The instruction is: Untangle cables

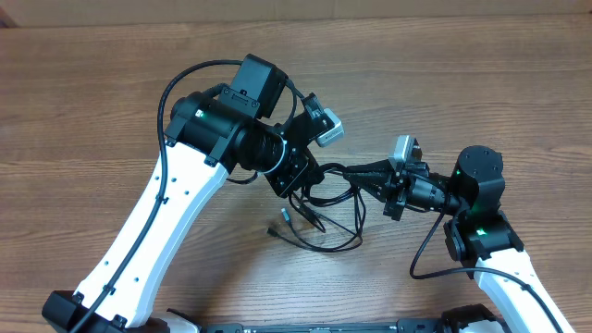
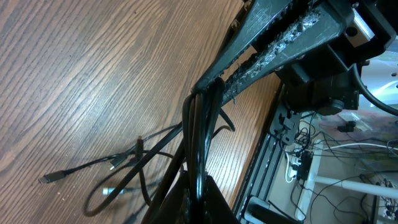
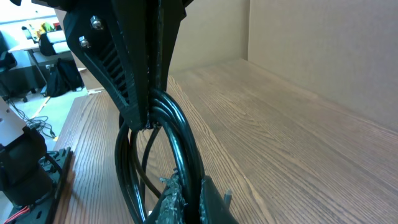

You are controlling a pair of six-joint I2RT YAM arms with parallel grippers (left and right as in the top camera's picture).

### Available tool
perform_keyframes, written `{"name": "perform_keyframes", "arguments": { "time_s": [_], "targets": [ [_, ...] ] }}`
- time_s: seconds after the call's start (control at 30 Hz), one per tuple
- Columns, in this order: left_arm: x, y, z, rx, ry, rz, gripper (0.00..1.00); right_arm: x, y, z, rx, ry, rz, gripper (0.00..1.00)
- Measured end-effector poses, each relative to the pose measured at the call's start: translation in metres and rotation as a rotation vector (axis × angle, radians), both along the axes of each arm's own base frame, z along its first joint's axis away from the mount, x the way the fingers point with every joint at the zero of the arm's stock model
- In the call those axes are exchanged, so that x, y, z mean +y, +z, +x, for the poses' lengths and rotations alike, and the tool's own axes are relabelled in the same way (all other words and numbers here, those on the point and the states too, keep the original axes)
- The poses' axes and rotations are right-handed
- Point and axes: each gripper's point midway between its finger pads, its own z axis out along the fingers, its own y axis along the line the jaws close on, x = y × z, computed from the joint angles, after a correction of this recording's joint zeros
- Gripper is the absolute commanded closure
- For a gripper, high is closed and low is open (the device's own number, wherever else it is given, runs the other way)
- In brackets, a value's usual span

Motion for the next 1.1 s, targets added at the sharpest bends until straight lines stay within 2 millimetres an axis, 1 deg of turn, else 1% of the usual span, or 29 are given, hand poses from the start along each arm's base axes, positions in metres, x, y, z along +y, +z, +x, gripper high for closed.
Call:
{"name": "perform_keyframes", "arguments": {
  "time_s": [0.1,0.33,0.43,0.53,0.63,0.8,1.1],
  "targets": [
    [0.0,0.0,0.0,0.0,0.0,0.0,0.96,0.0,0.0,0.0,0.0,0.0,0.0,0.96],
    [0.0,0.0,0.0,-0.002,0.0,-0.001,0.92,0.0,0.0,0.0,0.001,0.0,0.0,0.96],
    [-0.001,0.001,0.002,-0.008,0.0,-0.005,0.96,0.0,0.0,0.0,0.001,0.0,0.0,0.96],
    [-0.001,0.001,0.002,-0.012,0.0,-0.007,0.96,0.0,0.0,0.0,0.001,-0.002,-0.001,0.96],
    [-0.001,0.002,0.007,-0.021,0.017,-0.014,0.96,0.0,0.0,0.001,0.001,-0.007,-0.002,0.96],
    [0.002,0.006,0.021,-0.003,0.101,-0.038,0.96,-0.001,0.0,0.003,-0.004,-0.018,-0.003,0.96],
    [0.006,0.01,0.024,0.046,0.147,-0.073,0.95,-0.001,0.004,0.004,-0.016,-0.017,0.0,0.96]
  ]
}}
